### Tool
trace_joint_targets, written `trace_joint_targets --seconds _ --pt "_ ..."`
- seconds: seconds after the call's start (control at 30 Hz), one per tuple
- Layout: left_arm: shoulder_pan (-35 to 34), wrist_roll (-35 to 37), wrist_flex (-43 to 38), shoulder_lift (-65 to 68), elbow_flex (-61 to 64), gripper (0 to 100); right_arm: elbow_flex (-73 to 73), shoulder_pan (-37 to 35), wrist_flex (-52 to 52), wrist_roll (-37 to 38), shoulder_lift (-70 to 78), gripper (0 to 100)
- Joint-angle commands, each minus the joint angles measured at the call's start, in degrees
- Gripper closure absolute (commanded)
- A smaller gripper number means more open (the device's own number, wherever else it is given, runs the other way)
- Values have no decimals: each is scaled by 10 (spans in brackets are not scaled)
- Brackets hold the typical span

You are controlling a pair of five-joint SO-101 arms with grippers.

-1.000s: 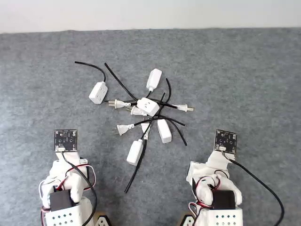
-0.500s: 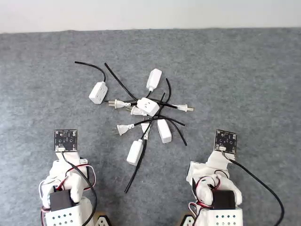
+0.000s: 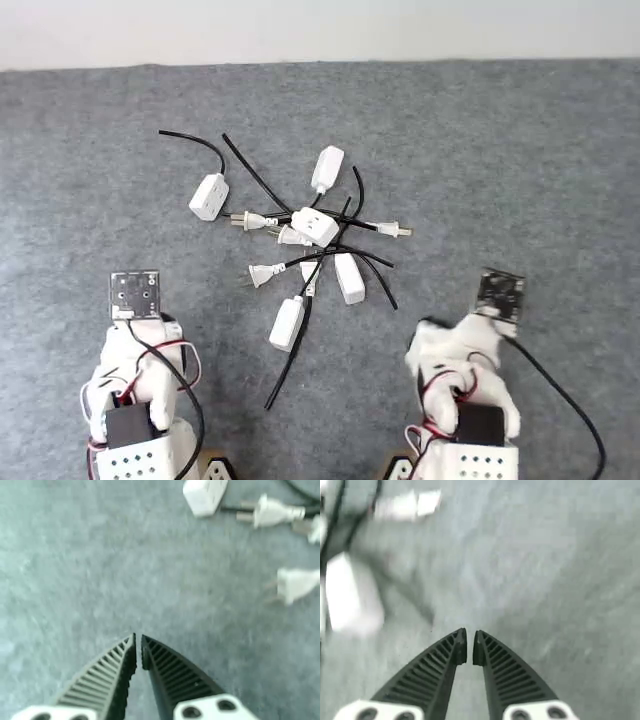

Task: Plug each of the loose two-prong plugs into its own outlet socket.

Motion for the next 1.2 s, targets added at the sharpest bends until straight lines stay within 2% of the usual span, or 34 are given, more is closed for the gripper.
trace_joint_targets --seconds 0.0,0.17,0.27,0.37,0.53,0.67,0.77,1.0,1.17 --pt "0 5 -58 -5 -11 982 10 55 -101 -4 -7 961" --pt "36 5 -72 -5 -6 982 10 60 -153 17 -7 961" --pt "43 7 -46 -3 -24 981 10 45 -150 95 -5 961" --pt "63 39 -30 -2 -55 981 10 35 -97 142 -6 961" --pt "139 81 21 0 -127 981 10 59 -80 278 -3 964" --pt "178 119 33 12 -163 981 10 83 -79 265 0 964" --pt "178 129 11 91 -191 981 10 94 -80 258 0 962" --pt "187 174 -22 416 -337 981 10 95 -75 258 0 961" --pt "259 185 -23 571 -390 981 10 116 -79 262 0 961"
